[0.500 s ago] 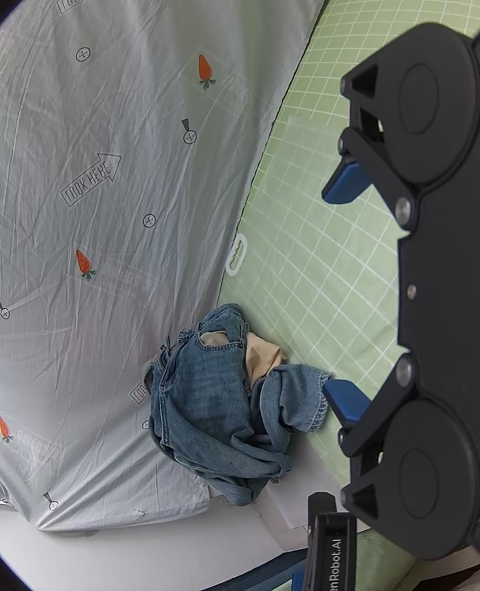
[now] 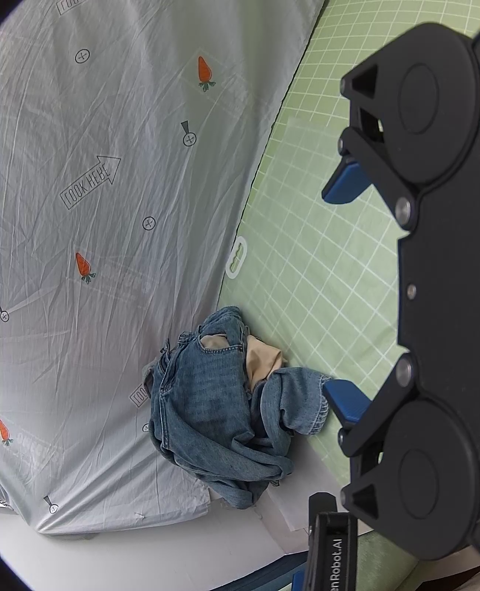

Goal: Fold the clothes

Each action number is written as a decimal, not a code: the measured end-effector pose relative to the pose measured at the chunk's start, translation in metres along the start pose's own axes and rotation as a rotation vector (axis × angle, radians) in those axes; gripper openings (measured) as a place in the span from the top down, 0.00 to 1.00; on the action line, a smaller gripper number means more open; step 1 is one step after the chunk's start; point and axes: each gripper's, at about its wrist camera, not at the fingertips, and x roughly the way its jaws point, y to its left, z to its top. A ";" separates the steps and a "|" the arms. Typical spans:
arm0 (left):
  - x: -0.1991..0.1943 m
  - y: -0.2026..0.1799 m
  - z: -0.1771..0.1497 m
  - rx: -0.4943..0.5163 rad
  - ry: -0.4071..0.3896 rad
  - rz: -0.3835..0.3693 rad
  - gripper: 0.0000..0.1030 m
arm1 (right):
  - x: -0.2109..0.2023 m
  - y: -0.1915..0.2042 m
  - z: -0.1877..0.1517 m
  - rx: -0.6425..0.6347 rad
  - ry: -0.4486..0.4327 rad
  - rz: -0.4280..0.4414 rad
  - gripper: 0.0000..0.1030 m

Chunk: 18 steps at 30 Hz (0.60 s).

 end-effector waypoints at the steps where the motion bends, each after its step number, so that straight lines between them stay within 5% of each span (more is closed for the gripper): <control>1: 0.000 0.000 0.000 0.000 0.000 0.000 0.00 | 0.000 0.000 0.000 0.001 0.000 -0.001 0.01; 18: 0.005 0.003 -0.005 0.001 0.003 -0.003 0.00 | -0.001 -0.001 -0.001 0.001 0.000 -0.001 0.01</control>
